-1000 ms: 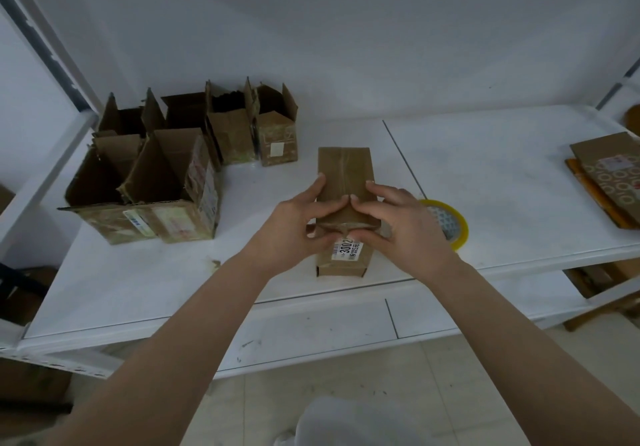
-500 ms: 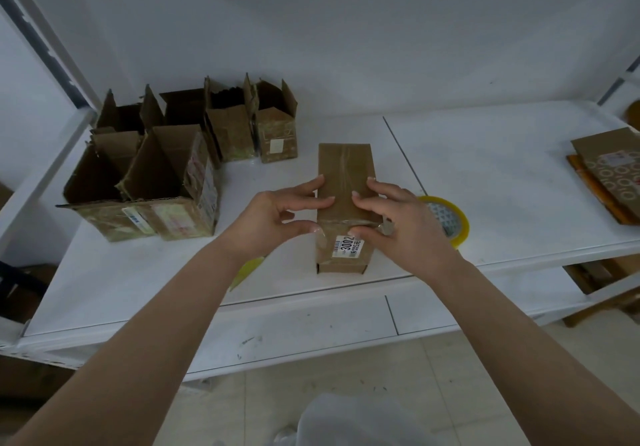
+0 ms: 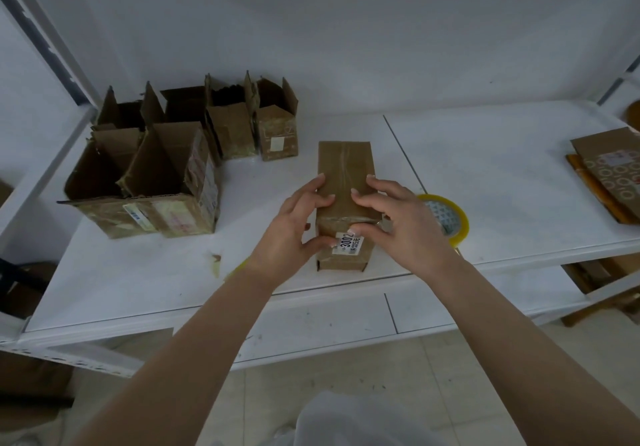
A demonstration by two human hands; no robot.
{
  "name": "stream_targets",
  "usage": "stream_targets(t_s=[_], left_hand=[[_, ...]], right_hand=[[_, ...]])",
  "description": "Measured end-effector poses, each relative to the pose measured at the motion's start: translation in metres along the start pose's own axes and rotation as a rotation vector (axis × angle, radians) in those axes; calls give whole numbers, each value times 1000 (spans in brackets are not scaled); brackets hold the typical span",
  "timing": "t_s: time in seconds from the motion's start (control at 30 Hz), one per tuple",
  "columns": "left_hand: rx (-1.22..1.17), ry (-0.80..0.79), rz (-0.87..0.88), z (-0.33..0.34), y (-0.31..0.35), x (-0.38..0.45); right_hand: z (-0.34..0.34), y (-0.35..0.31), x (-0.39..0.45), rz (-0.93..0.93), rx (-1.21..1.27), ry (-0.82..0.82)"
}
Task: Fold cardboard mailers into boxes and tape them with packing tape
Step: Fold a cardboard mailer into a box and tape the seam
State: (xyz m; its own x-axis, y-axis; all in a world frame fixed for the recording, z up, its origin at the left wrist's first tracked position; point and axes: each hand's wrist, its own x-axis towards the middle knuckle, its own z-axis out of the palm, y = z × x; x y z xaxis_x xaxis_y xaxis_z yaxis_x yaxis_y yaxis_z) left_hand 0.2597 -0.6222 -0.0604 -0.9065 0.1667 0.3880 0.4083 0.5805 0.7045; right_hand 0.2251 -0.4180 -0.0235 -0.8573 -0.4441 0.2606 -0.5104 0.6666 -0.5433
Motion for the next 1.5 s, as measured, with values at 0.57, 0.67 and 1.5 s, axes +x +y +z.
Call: stream_targets(t_s=[0.57, 0.67, 1.5], left_hand=[[105, -78, 32, 5, 16, 19], [86, -72, 16, 6, 16, 18], [-3, -117, -80, 1, 16, 22]], right_hand=[[0, 3, -22, 148, -205, 66], [-1, -2, -22, 59, -275, 96], [8, 34, -2, -184, -174, 77]])
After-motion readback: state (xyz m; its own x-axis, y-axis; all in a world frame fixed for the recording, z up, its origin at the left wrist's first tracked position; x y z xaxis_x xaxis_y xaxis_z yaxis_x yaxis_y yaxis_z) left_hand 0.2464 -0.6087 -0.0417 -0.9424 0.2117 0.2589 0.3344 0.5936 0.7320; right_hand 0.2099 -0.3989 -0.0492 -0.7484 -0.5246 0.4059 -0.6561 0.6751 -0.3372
